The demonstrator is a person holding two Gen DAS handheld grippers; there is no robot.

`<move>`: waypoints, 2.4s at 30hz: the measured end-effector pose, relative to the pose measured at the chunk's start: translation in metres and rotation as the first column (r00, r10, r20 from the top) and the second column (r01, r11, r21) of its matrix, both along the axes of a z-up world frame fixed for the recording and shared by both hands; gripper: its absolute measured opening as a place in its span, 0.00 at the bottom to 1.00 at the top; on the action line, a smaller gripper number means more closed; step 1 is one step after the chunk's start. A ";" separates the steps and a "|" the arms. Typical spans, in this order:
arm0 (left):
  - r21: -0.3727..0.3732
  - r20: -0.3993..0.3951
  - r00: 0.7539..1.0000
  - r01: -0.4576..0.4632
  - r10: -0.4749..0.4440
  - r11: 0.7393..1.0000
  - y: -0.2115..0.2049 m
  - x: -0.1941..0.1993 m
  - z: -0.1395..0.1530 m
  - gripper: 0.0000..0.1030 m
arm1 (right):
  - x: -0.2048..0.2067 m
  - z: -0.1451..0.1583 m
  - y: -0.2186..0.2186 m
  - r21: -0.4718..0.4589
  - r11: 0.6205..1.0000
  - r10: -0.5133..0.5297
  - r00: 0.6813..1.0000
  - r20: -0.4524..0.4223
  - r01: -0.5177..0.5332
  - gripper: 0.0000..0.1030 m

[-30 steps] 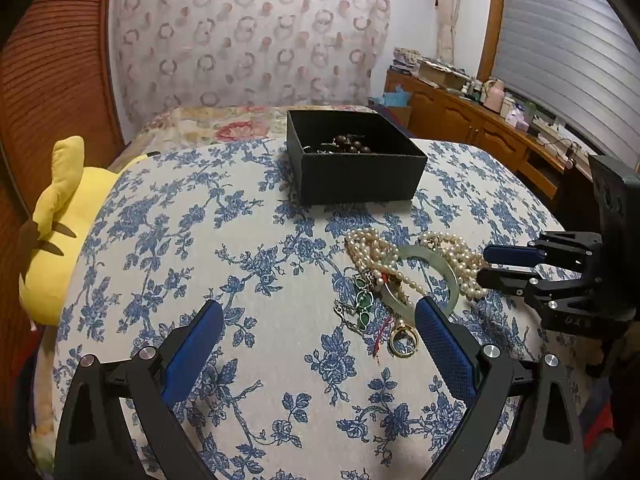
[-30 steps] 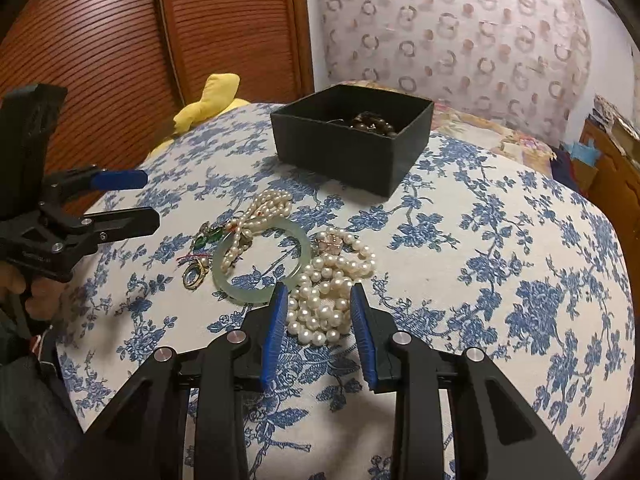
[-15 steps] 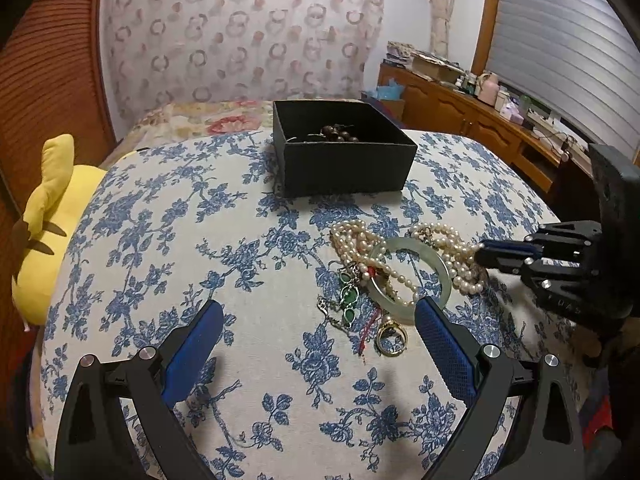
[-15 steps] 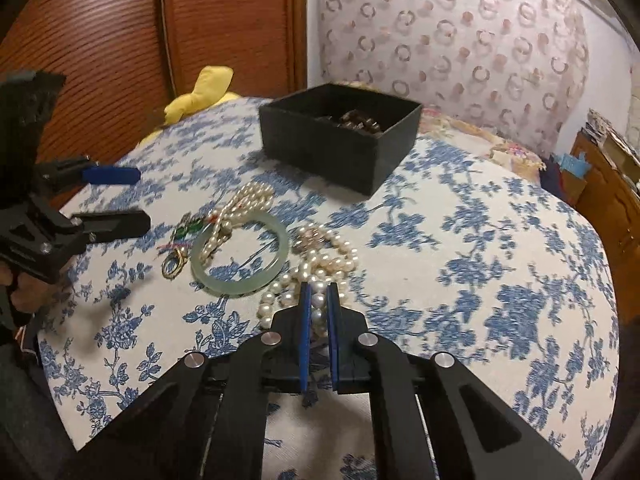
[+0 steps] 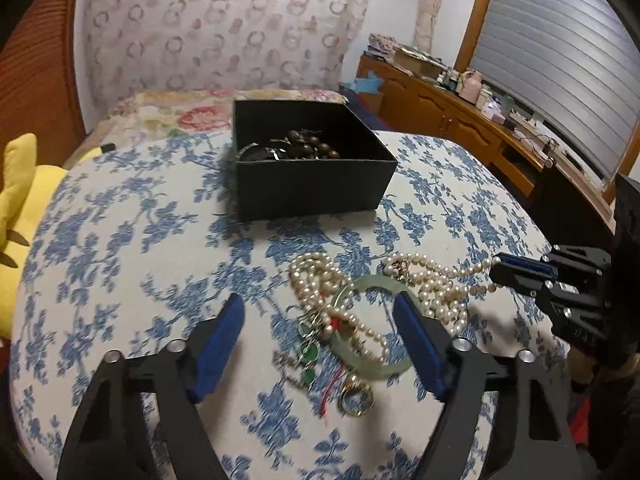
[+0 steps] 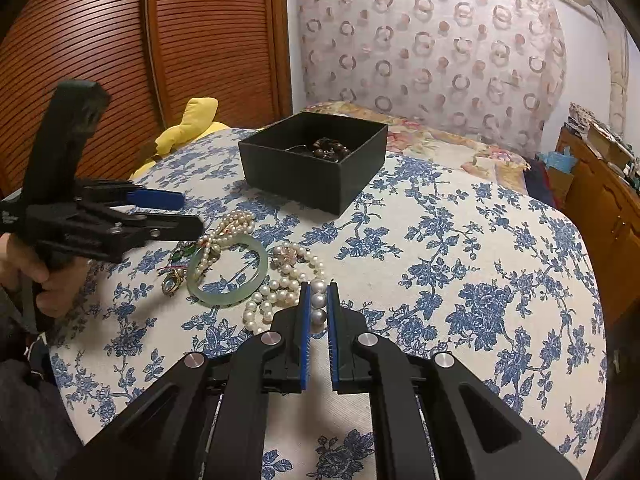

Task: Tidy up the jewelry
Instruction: 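Grasp a pearl strand with each gripper, then lift the pearl strands and drop them into the black box with both grippers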

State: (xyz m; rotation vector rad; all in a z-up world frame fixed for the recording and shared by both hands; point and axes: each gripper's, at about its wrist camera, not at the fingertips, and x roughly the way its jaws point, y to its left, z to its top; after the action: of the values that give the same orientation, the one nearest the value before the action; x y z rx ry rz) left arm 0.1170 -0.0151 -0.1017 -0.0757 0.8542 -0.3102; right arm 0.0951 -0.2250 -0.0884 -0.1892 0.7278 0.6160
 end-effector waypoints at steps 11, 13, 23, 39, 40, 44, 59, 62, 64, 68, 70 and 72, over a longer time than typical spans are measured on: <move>0.024 -0.064 0.997 -0.035 0.037 0.999 0.006 0.034 -0.011 0.28 | 0.000 0.000 0.003 0.004 1.000 0.007 1.000 -0.004 -0.007 0.08; 0.043 -0.074 0.997 -0.033 0.036 0.999 0.006 0.038 -0.014 0.27 | 0.000 0.001 0.005 0.004 1.000 0.009 1.000 -0.003 -0.009 0.08; 0.175 -0.048 0.998 0.037 -0.029 0.984 -0.017 0.042 -0.016 0.27 | 0.003 0.003 0.008 0.006 1.000 0.011 1.000 -0.002 -0.011 0.08; 0.213 -0.033 0.997 0.071 -0.065 0.974 -0.015 0.036 -0.015 0.07 | 0.003 -0.003 0.011 0.004 1.000 0.019 1.000 -0.013 -0.019 0.08; 0.208 -0.031 0.997 0.074 -0.069 0.975 -0.015 0.035 -0.014 0.07 | 0.003 -0.002 0.012 0.004 1.000 0.020 1.000 -0.009 -0.020 0.08; 0.152 0.010 0.998 0.063 -0.066 0.986 -0.014 0.028 0.001 0.07 | 0.002 0.009 0.012 0.012 1.000 0.022 1.000 0.017 -0.022 0.08; 0.045 0.229 0.970 0.076 -0.085 0.996 -0.019 -0.012 0.100 0.07 | -0.002 0.081 0.011 0.080 0.996 0.016 0.984 0.178 -0.031 0.08; 0.042 0.255 0.963 0.074 -0.082 0.996 -0.018 -0.014 0.111 0.07 | -0.003 0.094 0.012 0.080 0.996 0.019 0.977 0.211 -0.036 0.08; 0.045 0.267 0.961 0.067 -0.076 0.997 -0.018 -0.012 0.116 0.07 | -0.004 0.101 0.013 0.081 0.996 0.019 0.974 0.227 -0.038 0.08; 0.043 0.271 0.960 0.055 -0.065 0.998 -0.014 -0.008 0.119 0.07 | -0.003 0.114 0.014 0.092 0.995 0.016 0.967 0.256 -0.041 0.08; 0.044 0.271 0.961 0.049 -0.059 0.998 -0.013 -0.005 0.118 0.07 | -0.001 0.121 0.014 0.093 0.995 0.014 0.963 0.270 -0.040 0.08; 0.042 0.268 0.962 0.045 -0.054 0.998 -0.011 -0.003 0.118 0.07 | 0.001 0.128 0.014 0.095 0.995 0.011 0.958 0.286 -0.040 0.08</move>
State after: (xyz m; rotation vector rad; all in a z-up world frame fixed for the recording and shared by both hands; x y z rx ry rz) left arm 0.1145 -0.0262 0.0160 0.0208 0.5914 -0.3435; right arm 0.0963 -0.2109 0.0397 -0.1903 0.4148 0.6323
